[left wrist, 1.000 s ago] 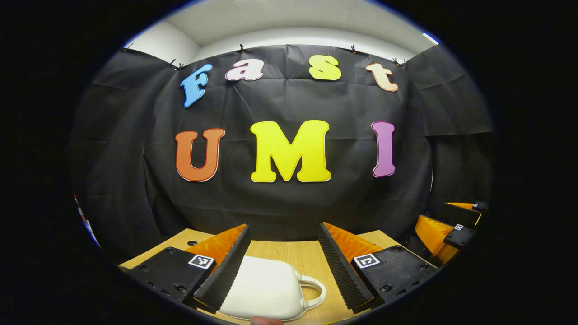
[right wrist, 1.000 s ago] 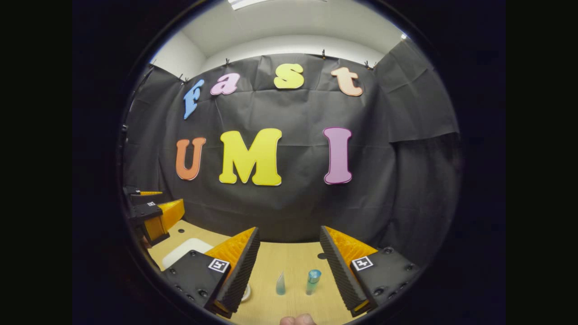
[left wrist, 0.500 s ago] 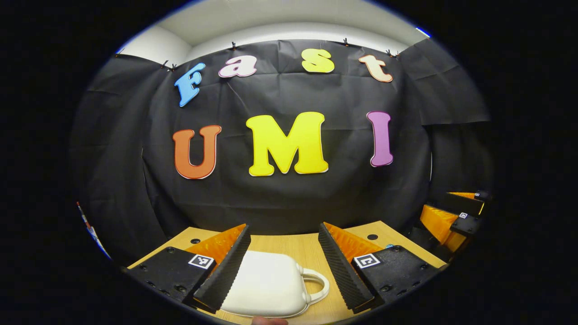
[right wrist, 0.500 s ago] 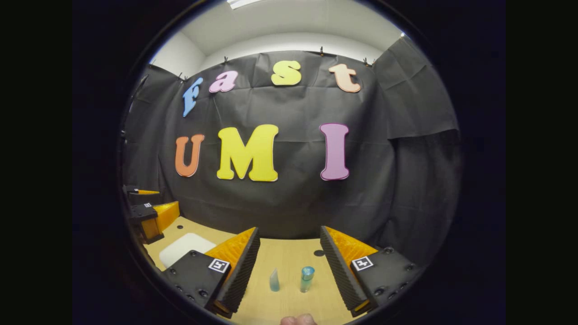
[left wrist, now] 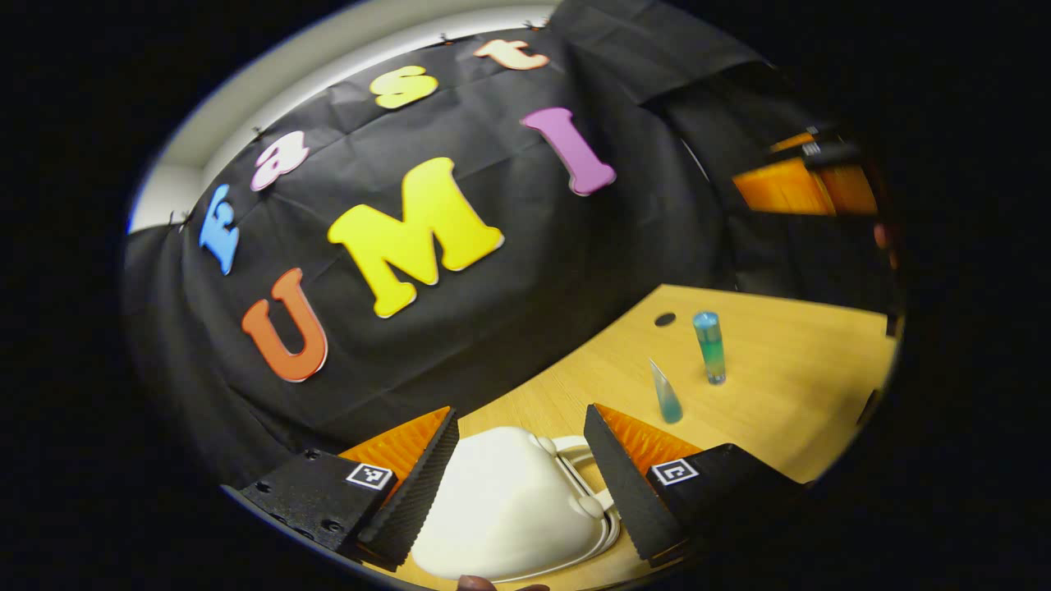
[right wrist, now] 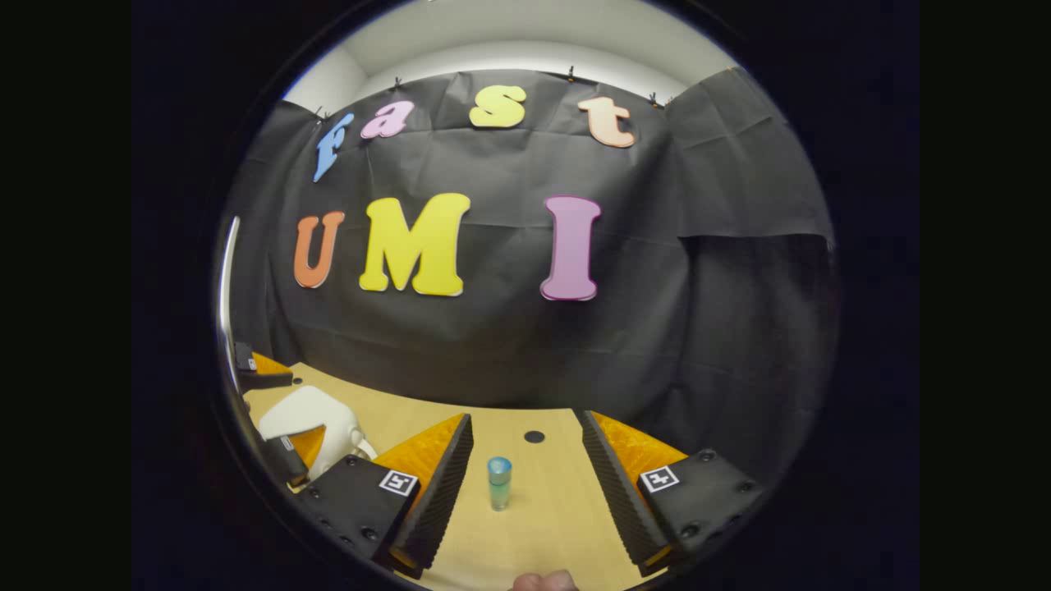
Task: First open the suitcase, pack the skin care products into it, and then close the suitcase.
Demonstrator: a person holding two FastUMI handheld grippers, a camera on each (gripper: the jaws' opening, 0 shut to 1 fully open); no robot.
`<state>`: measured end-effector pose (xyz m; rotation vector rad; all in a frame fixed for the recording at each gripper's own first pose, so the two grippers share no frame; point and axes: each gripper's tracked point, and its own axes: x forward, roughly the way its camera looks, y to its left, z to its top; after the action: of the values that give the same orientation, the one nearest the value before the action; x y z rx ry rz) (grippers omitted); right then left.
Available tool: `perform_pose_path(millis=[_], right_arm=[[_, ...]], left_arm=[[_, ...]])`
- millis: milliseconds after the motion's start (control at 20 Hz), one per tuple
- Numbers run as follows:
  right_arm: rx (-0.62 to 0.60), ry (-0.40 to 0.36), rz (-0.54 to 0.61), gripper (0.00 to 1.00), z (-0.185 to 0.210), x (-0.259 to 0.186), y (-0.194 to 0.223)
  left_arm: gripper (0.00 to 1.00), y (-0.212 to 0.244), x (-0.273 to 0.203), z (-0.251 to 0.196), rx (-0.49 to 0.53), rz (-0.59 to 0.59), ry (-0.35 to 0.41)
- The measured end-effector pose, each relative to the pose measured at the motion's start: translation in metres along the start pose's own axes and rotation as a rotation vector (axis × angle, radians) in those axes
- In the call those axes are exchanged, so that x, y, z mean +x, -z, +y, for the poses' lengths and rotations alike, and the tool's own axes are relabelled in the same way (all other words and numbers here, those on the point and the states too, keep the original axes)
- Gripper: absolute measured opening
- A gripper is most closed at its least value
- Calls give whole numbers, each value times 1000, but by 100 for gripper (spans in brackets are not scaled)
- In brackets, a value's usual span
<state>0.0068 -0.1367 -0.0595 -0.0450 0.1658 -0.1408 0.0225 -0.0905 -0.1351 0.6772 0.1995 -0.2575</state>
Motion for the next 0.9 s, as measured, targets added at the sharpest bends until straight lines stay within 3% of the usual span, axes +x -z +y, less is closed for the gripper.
perform_pose_path(millis=[200,400,700,900], right_arm=[[9,72,41,80,-34,-8,18],[29,128,69,77,-58,-13,30],[42,157,104,80,-73,-11,46],[58,152,123,80,-72,-10,55]], left_arm=[[98,26,17,-39,162,76,102],[97,57,36,-58,274,211,142],[89,91,53,-66,366,357,172],[77,102,61,-72,400,414,175]])
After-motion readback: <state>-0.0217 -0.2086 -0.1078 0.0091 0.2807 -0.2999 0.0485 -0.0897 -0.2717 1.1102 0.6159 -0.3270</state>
